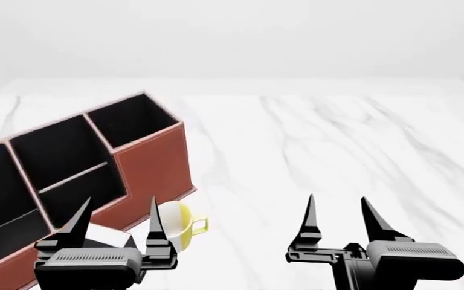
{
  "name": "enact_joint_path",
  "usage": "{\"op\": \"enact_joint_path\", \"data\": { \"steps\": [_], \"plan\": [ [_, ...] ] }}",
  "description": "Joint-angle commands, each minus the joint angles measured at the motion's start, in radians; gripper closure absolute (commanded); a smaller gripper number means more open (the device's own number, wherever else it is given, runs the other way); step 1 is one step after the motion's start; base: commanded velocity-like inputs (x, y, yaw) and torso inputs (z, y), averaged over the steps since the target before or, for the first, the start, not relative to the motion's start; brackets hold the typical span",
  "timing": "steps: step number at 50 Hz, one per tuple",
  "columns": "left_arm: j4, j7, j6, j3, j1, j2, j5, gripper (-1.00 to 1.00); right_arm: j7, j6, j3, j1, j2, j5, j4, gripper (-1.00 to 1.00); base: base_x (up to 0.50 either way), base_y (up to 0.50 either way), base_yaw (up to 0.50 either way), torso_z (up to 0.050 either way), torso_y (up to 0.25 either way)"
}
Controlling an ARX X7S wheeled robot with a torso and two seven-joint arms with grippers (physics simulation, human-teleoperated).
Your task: Pick up the book and place it in the right compartment of the caddy.
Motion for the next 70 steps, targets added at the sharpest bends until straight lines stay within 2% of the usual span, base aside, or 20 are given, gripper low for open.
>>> {"op": "enact_joint_path", "data": {
  "steps": [1,70],
  "plan": [
    [0.000,-0.008,0.001,0.007,0.001,-0.007,-0.003,-1.00,0.036,0.000,-0.004,0.003,0.006,-0.041,0.005,-1.00,0.00,0.00,0.00,0.000,0.000],
    [-0.001,-0.076,0.003,0.060,-0.007,-0.062,-0.028,-1.00,0.072,-0.010,-0.054,0.010,0.053,-0.006,0.009,-1.00,0.00,0.00,0.50,0.000,0.000]
  ]
}}
